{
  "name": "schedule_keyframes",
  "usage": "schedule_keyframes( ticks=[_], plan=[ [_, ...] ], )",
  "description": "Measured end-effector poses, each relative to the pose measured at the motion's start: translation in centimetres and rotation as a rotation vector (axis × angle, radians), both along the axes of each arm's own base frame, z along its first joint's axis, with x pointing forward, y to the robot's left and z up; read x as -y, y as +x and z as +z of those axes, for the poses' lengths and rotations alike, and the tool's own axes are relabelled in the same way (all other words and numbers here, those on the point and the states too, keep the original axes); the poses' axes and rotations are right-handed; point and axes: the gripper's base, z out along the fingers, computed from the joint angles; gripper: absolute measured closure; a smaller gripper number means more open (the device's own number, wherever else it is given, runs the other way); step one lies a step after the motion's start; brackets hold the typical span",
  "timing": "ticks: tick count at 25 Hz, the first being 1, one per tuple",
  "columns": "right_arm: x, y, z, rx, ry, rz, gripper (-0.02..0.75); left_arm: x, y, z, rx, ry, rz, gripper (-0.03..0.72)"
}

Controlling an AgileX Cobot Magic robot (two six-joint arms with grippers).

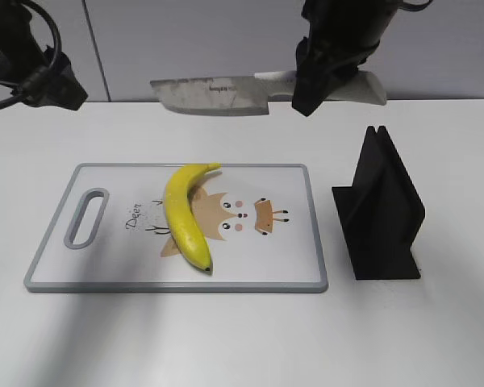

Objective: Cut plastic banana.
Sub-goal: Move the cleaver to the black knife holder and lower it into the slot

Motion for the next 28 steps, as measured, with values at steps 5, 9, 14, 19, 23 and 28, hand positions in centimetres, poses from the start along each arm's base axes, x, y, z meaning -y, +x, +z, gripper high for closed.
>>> schedule_keyframes(
  ticks=[5, 9, 14, 19, 23, 28],
  plan=[
    [0.9, -1.1, 1.7, 0.004, 0.036, -0.175, 0.561, -1.3, -1.0, 0.2, -0.085, 0.047, 0.161, 0.073],
    [1.8, -2.2, 2.0, 0.023, 0.073, -0.295, 0.561, -2.5, -1.9, 0.5, -0.139, 0.098, 0.282, 0.081],
    [3.4, -4.2, 1.7, 0.052, 0.139, -0.493, 0.561, -3.2, -3.3, 1.2, -0.188, 0.128, 0.332, 0.100],
    [5.5, -7.0, 0.8, 0.088, 0.178, -0.630, 0.561, -3.7, -4.6, 2.3, -0.197, 0.127, 0.358, 0.112],
    [7.4, -9.4, 0.2, 0.110, 0.183, -0.735, 0.561, -4.0, -5.4, 2.9, -0.198, 0.116, 0.378, 0.113],
    [9.2, -11.8, -0.7, 0.118, 0.180, -0.836, 0.561, -4.7, -7.8, 2.4, -0.203, 0.118, 0.380, 0.116]
  ],
)
